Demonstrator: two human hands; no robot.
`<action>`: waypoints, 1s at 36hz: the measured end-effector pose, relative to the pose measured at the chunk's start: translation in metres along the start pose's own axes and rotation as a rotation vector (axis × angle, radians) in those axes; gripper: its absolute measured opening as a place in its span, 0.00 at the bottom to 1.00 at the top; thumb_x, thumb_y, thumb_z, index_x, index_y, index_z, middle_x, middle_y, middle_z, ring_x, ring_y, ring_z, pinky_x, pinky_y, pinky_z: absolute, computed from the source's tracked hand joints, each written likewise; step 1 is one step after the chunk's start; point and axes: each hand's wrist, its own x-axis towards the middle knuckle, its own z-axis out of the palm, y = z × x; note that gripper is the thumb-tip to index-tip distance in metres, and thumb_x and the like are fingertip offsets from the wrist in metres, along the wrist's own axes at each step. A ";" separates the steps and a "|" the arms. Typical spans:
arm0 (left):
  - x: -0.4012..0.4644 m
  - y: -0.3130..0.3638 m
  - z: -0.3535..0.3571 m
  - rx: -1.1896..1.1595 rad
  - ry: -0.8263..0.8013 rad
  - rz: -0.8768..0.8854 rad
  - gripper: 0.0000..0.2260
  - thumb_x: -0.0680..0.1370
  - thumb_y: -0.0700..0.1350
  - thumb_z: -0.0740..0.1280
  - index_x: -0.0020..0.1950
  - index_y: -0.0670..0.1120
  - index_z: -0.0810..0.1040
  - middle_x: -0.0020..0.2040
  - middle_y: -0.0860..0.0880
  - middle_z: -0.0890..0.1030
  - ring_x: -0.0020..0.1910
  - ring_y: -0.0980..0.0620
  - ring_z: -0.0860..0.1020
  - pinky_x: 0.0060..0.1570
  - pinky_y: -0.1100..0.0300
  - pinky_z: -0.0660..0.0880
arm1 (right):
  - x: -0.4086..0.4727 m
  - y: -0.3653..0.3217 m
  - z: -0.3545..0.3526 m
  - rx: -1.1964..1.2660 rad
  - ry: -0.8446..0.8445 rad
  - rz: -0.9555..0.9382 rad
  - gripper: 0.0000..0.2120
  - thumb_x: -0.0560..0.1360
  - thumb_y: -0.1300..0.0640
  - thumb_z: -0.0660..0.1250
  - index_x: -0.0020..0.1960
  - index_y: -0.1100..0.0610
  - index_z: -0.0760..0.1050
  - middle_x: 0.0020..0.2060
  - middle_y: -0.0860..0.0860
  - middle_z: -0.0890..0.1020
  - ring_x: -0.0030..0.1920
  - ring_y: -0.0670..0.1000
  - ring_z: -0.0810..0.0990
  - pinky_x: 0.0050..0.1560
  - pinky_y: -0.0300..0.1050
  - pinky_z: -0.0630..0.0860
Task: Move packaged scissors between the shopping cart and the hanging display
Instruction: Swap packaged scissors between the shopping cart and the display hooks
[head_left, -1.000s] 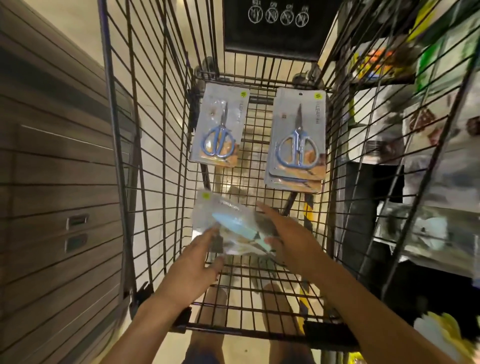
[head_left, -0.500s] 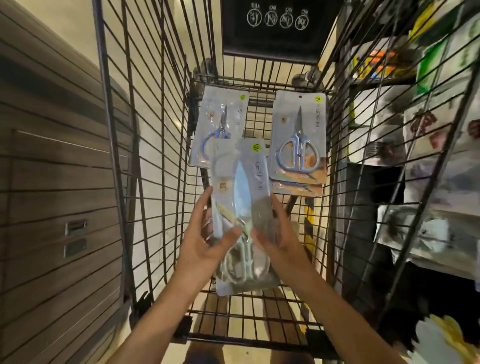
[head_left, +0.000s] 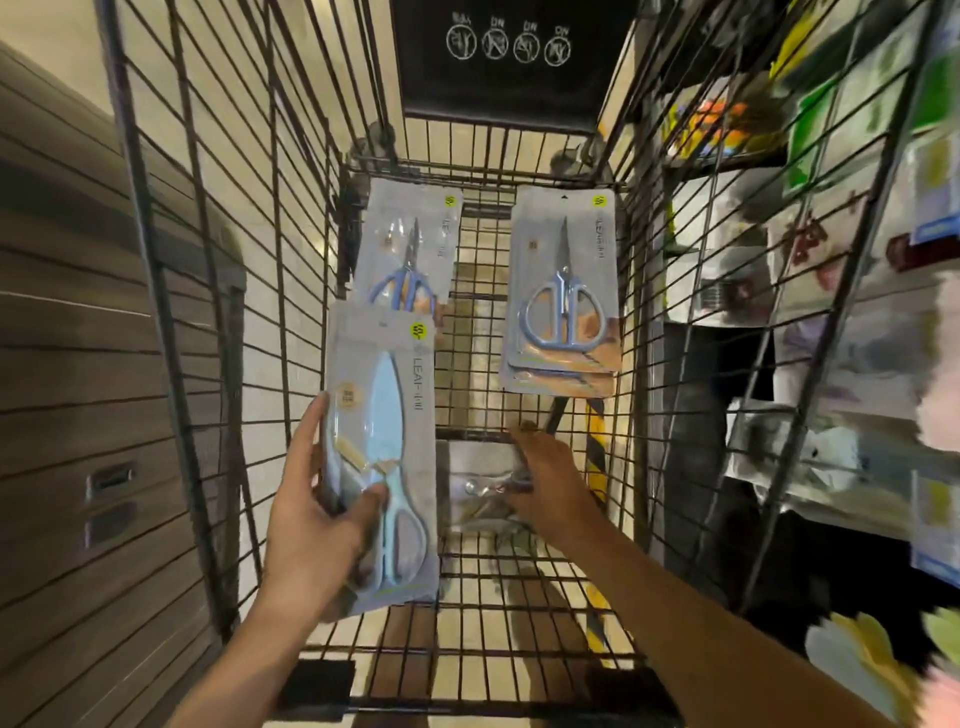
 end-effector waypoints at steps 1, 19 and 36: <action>0.001 -0.002 0.000 0.001 -0.003 -0.008 0.42 0.74 0.26 0.70 0.76 0.65 0.64 0.63 0.57 0.78 0.56 0.62 0.81 0.40 0.70 0.79 | 0.001 0.003 0.004 -0.042 0.017 -0.007 0.37 0.69 0.56 0.79 0.75 0.54 0.68 0.71 0.53 0.70 0.72 0.55 0.65 0.73 0.50 0.67; 0.002 -0.005 0.005 0.055 0.009 0.015 0.43 0.73 0.27 0.71 0.75 0.67 0.63 0.70 0.53 0.76 0.63 0.50 0.80 0.44 0.67 0.81 | -0.005 -0.014 -0.012 -0.293 -0.268 -0.145 0.34 0.74 0.36 0.68 0.77 0.43 0.63 0.65 0.53 0.80 0.62 0.56 0.78 0.64 0.53 0.74; -0.108 0.150 -0.026 0.044 0.101 0.233 0.40 0.74 0.31 0.73 0.78 0.59 0.63 0.68 0.69 0.73 0.67 0.63 0.75 0.65 0.53 0.76 | -0.133 -0.099 -0.156 0.421 -0.052 -0.251 0.37 0.67 0.61 0.81 0.72 0.47 0.72 0.70 0.48 0.73 0.56 0.41 0.82 0.47 0.39 0.80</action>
